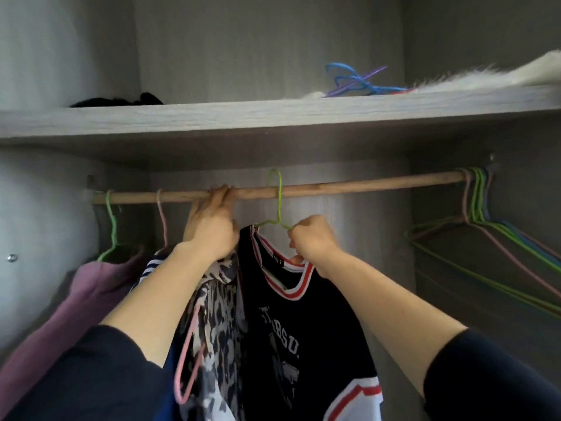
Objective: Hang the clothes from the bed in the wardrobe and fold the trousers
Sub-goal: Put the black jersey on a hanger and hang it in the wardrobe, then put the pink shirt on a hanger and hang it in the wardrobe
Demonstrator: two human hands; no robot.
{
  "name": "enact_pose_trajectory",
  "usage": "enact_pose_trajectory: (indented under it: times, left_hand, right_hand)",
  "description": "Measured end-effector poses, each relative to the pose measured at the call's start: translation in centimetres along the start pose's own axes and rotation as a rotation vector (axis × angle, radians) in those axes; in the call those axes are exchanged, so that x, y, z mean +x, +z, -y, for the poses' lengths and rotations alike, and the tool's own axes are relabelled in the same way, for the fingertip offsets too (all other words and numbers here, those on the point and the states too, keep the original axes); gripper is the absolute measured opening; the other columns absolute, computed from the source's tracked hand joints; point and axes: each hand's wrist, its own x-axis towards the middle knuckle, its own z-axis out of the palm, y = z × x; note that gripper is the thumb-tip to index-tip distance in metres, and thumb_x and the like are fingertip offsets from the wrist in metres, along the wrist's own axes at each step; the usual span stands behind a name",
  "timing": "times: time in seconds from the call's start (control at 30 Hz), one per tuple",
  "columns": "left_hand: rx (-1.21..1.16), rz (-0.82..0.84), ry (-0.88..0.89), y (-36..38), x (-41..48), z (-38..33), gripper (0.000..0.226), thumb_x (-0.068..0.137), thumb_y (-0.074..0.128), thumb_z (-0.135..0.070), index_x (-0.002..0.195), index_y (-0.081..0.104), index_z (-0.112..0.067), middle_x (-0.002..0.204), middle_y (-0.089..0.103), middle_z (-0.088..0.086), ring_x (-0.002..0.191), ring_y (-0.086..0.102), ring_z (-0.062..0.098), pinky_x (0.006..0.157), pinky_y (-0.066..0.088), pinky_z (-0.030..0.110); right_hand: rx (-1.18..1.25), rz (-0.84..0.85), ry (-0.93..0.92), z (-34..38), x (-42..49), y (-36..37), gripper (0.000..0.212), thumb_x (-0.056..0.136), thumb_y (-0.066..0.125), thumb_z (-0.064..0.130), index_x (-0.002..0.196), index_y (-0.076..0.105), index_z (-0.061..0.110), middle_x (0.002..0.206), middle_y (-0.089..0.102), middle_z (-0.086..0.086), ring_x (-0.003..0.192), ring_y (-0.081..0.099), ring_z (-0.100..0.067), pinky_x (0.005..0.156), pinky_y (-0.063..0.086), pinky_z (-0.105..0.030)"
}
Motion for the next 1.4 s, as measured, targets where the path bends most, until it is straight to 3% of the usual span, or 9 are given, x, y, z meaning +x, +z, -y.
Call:
enact_pose_trajectory:
  times: [0.2, 0.43, 0.53, 0.63, 0.87, 0.97, 1.03, 1.13, 1.4]
  left_hand:
    - [0.013, -0.053, 0.069, -0.6, 0.4, 1.2, 0.069, 0.086, 0.051, -0.007, 0.150, 0.027, -0.017, 0.157, 0.025, 0.002, 0.142, 0.026, 0.024, 0.117, 0.006, 0.036]
    - [-0.040, -0.036, 0.048, -0.9, 0.5, 0.4, 0.065, 0.089, 0.048, -0.006, 0.149, 0.028, -0.017, 0.157, 0.026, 0.002, 0.142, 0.025, 0.024, 0.118, 0.007, 0.033]
    - [-0.040, 0.002, 0.044, -0.8, 0.0, 0.5, 0.068, 0.090, 0.047, -0.006, 0.152, 0.021, -0.016, 0.159, 0.018, 0.003, 0.145, 0.019, 0.025, 0.119, 0.011, 0.036]
    - [-0.094, 0.074, 0.006, -1.1, 0.0, 0.2, 0.067, 0.094, 0.044, -0.010, 0.153, 0.012, -0.014, 0.161, 0.010, 0.005, 0.147, 0.011, 0.023, 0.120, 0.007, 0.038]
    - [-0.240, 0.020, -0.049, -1.6, 2.5, -6.2, 0.066, 0.095, 0.046, -0.022, 0.152, 0.014, -0.011, 0.159, 0.017, 0.011, 0.145, 0.017, 0.028, 0.119, 0.010, 0.041]
    - [-0.336, 0.012, 0.014, -0.5, 3.2, -11.3, 0.066, 0.094, 0.047, -0.020, 0.152, 0.017, -0.010, 0.159, 0.016, 0.012, 0.146, 0.014, 0.027, 0.120, 0.008, 0.038]
    - [-0.357, 0.014, 0.092, 0.8, 3.3, -14.5, 0.068, 0.094, 0.048, -0.020, 0.152, 0.014, -0.009, 0.160, 0.012, 0.011, 0.148, 0.007, 0.025, 0.120, 0.004, 0.035]
    - [-0.338, -0.031, 0.152, 2.6, 3.6, -18.3, 0.076, 0.091, 0.051, -0.022, 0.153, 0.007, -0.013, 0.161, 0.004, 0.007, 0.148, 0.001, 0.024, 0.120, 0.000, 0.037]
    - [-0.253, -0.150, 0.138, 5.6, 4.0, -22.4, 0.076, 0.085, 0.054, -0.020, 0.153, 0.019, -0.017, 0.159, 0.018, 0.006, 0.148, 0.004, 0.023, 0.119, -0.003, 0.041]
  right_hand:
    - [0.265, 0.242, 0.098, -1.0, -0.7, 3.2, 0.016, 0.091, 0.040, -0.005, 0.098, 0.054, -0.006, 0.065, 0.054, -0.017, 0.043, 0.046, -0.020, 0.041, 0.052, -0.030]
    - [0.199, 0.468, 0.048, -0.9, -0.7, 3.4, 0.020, 0.095, 0.051, 0.006, 0.112, 0.060, -0.002, 0.076, 0.065, -0.009, 0.061, 0.057, -0.017, 0.071, 0.048, -0.032]
    - [0.150, 0.466, 0.003, -1.6, -0.8, 3.8, 0.027, 0.097, 0.056, 0.018, 0.117, 0.061, 0.001, 0.077, 0.064, -0.006, 0.075, 0.057, -0.021, 0.076, 0.049, -0.035]
    - [0.105, 0.488, -0.010, -2.4, -0.8, 3.0, 0.036, 0.099, 0.052, 0.030, 0.117, 0.062, 0.000, 0.083, 0.061, -0.010, 0.077, 0.055, -0.020, 0.067, 0.050, -0.027]
    - [0.005, 0.221, -0.041, -4.9, 0.8, -3.5, 0.020, 0.092, 0.052, 0.006, 0.103, 0.067, -0.002, 0.083, 0.063, -0.013, 0.064, 0.055, -0.016, 0.056, 0.047, -0.026]
    - [-0.250, 0.071, -0.152, -6.5, 1.1, -7.6, 0.015, 0.088, 0.058, 0.013, 0.094, 0.071, 0.011, 0.087, 0.069, -0.008, 0.081, 0.064, -0.020, 0.071, 0.050, -0.032]
    - [-0.496, 0.006, -0.220, -7.5, 0.7, -10.4, 0.018, 0.088, 0.058, 0.020, 0.101, 0.070, 0.015, 0.090, 0.069, -0.003, 0.089, 0.064, -0.022, 0.073, 0.048, -0.026]
    - [-0.789, -0.063, -0.255, -8.5, 0.2, -14.7, 0.029, 0.087, 0.055, 0.026, 0.113, 0.065, 0.018, 0.107, 0.068, -0.005, 0.100, 0.063, -0.028, 0.082, 0.051, -0.034]
    - [-1.348, -0.377, -0.274, -9.2, -0.8, -24.4, 0.028, 0.090, 0.050, 0.020, 0.116, 0.054, 0.012, 0.119, 0.055, -0.008, 0.113, 0.053, -0.029, 0.078, 0.048, -0.038]
